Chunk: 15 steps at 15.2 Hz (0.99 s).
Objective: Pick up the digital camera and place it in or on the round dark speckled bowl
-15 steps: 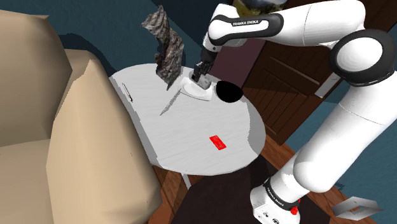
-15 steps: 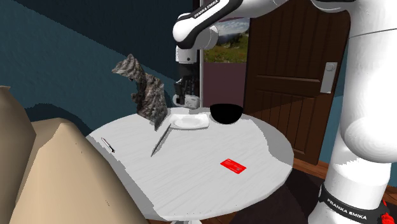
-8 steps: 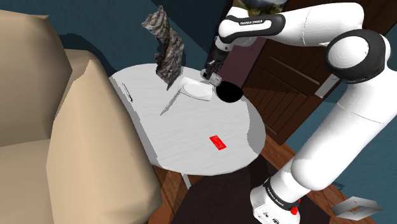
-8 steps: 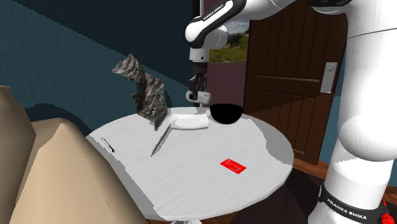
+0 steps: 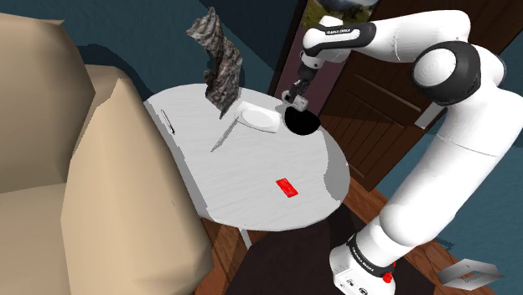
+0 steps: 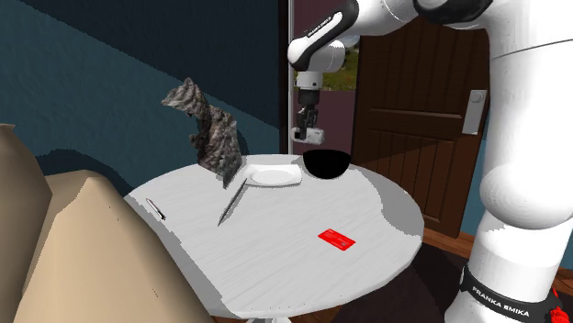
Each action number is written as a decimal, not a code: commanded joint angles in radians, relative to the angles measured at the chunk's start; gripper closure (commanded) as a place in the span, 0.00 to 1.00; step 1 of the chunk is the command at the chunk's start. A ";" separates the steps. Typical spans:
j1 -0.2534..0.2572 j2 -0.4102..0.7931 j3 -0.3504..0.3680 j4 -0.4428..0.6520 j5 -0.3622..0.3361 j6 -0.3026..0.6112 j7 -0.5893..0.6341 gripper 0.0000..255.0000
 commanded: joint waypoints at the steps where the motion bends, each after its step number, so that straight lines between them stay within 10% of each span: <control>1: -0.028 0.034 -0.015 0.053 0.011 -0.021 -0.046 1.00; 8: -0.143 0.175 -0.058 0.256 0.056 -0.095 -0.200 1.00; 15: -0.142 0.191 -0.054 0.186 0.063 -0.009 -0.208 1.00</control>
